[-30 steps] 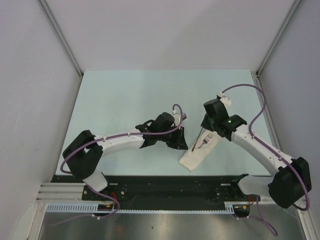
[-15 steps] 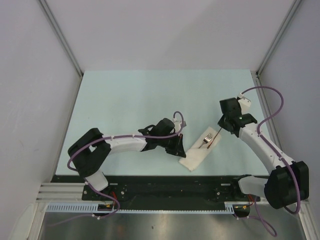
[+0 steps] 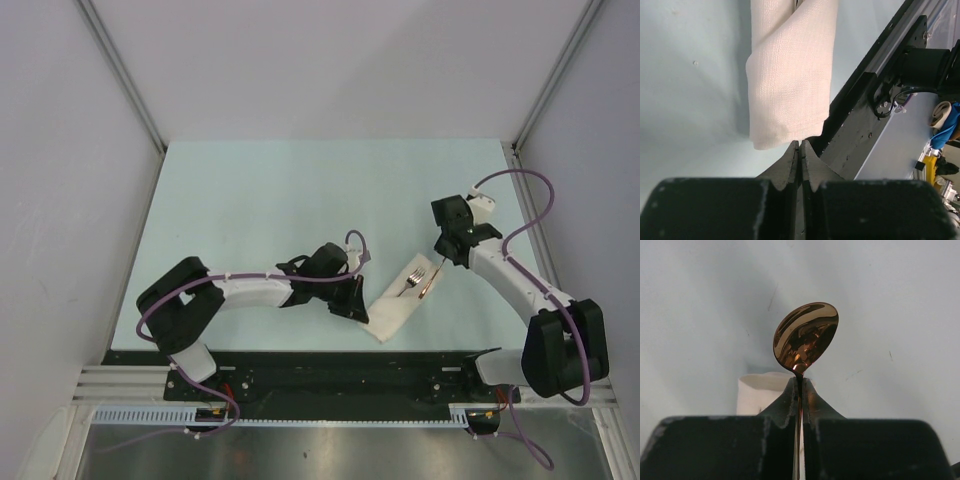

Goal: Fold the napkin into a case and place the utensils inside
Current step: Insert the spoon into the folded napkin.

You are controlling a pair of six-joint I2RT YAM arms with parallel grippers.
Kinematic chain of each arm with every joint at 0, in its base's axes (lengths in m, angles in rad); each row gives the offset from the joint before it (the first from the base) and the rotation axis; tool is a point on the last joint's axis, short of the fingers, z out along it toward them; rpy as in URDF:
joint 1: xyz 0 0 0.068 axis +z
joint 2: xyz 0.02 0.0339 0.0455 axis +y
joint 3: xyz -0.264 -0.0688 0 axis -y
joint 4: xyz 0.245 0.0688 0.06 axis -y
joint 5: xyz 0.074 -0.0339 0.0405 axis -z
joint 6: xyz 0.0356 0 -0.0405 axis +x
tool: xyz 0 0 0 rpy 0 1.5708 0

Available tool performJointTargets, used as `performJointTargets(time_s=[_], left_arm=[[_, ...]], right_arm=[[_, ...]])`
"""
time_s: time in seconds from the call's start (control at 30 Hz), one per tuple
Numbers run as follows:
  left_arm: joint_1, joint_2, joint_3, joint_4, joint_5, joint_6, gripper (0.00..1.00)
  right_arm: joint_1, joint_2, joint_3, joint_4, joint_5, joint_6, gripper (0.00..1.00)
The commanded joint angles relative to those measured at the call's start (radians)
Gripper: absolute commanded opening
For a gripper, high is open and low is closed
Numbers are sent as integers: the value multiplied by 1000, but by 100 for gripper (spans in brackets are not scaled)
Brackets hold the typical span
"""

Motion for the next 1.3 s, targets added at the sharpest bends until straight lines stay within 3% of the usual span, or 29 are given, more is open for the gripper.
performJointTargets(time_s=[0.0,0.9,1.27], left_arm=[[-8,-5,-10,24,19,-6,8],[-8,41,-23,51,33,-17,7],[-8,49,-24,54,30,-23,7]], right_arm=[[2,25,11,61,71,-13,0],[23,147,97,105,128,-53,0],[95,147,93,-1,114,69,0]])
